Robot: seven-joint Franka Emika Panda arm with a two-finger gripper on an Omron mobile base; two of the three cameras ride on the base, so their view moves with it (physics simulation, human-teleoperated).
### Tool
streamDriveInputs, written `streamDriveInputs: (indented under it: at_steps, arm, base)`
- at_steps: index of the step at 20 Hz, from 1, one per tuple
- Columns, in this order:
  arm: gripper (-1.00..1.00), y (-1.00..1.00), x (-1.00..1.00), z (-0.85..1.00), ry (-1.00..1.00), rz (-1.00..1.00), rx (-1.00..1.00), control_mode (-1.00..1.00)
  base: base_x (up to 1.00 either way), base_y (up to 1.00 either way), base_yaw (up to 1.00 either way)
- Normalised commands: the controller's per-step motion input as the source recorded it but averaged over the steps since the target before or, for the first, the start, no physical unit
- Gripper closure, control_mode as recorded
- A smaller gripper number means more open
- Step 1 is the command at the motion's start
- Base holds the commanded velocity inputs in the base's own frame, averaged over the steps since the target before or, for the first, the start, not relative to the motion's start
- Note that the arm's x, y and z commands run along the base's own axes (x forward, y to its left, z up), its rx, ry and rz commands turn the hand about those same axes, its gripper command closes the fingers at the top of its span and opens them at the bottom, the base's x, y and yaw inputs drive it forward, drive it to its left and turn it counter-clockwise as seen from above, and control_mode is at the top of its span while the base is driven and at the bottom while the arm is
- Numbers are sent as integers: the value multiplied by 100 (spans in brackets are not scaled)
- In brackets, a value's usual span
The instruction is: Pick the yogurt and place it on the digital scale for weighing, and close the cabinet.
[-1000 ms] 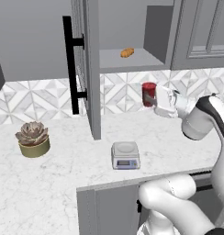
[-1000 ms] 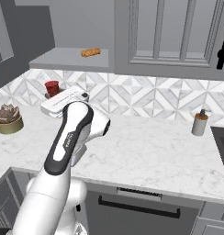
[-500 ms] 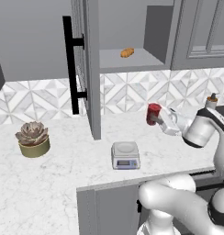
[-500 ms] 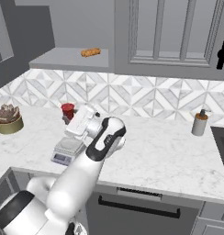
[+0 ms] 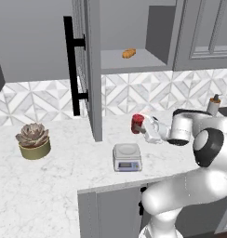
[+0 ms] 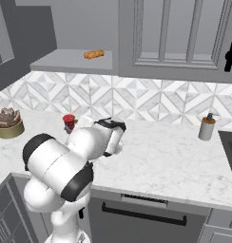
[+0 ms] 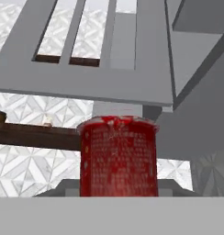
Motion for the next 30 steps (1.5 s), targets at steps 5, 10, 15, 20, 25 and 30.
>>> streamDriveInputs:
  at_steps: [5, 10, 15, 20, 25, 30]
  arm:
    - [100, 37, 30, -34, 1, -13, -27, -100]
    - [100, 0, 12, -31, 9, -6, -16, -100]
    - [100, 6, 0, -42, 1, 0, 1, -100]
    - [100, 0, 8, -60, 1, 0, 7, -100]
    - [100, 0, 19, -54, 6, 0, 0, -100]
    - [100, 0, 17, -37, 10, 0, 0, -100]
  base:
    - [0, 0, 0]
    - [0, 0, 0]
    - [0, 0, 0]
    - [0, 0, 0]
    - [0, 0, 0]
    - [0, 0, 0]
